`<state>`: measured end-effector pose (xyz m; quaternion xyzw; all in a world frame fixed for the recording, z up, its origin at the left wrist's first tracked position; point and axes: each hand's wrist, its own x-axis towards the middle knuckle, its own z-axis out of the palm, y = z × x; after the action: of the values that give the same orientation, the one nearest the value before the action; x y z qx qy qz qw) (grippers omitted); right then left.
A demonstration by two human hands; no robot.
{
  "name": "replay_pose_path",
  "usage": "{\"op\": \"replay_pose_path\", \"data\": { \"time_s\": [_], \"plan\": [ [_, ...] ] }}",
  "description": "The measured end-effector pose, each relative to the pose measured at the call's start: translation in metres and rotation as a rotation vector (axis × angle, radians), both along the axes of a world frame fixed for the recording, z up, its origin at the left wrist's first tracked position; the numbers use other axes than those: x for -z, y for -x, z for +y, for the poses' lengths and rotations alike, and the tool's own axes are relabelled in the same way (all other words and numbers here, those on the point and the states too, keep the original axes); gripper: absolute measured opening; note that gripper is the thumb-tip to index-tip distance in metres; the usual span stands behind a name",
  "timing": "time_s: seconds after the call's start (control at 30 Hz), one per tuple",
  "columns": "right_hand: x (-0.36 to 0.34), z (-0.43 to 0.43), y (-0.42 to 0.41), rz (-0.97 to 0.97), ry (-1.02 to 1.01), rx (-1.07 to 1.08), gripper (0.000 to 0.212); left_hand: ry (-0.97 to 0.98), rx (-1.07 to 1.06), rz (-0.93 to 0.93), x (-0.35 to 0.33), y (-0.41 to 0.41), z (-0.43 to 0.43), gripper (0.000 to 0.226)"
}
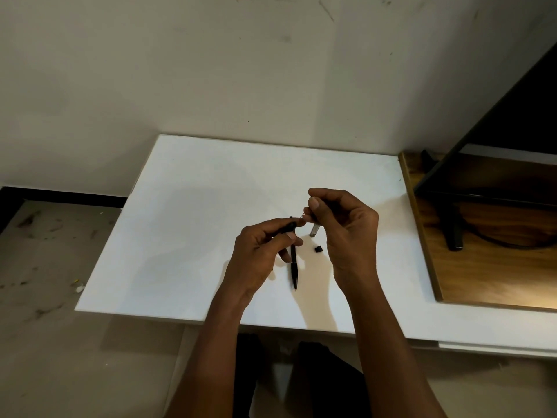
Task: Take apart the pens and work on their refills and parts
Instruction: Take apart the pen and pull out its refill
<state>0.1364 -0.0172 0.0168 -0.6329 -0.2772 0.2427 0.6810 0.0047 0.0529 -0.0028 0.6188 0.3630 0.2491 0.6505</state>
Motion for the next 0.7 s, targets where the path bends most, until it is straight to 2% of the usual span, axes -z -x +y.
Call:
{"op": "replay_pose_path", "data": {
  "time_s": [0.27, 0.37, 0.53, 0.6, 0.7],
  "plan": [
    [0.000, 0.003, 0.008, -0.300, 0.136, -0.053, 0.010, -0.016, 0.007, 0.037, -0.003, 0.007, 0.004, 0.024],
    [0.001, 0.003, 0.009, -0.327, 0.107, 0.021, 0.017, -0.022, -0.008, 0.024, -0.004, 0.014, 0.007, 0.026],
    [0.007, 0.006, 0.010, -0.344, 0.157, 0.115, 0.018, -0.047, -0.045, -0.018, -0.005, 0.025, 0.011, 0.033],
    [0.011, 0.007, 0.012, -0.345, 0.231, 0.078, 0.017, -0.066, -0.079, -0.018, -0.004, 0.029, 0.013, 0.031],
    [0.020, 0.010, 0.018, -0.453, 0.415, -0.083, 0.014, -0.060, -0.143, -0.029, -0.004, 0.034, 0.017, 0.022]
  ]
}}
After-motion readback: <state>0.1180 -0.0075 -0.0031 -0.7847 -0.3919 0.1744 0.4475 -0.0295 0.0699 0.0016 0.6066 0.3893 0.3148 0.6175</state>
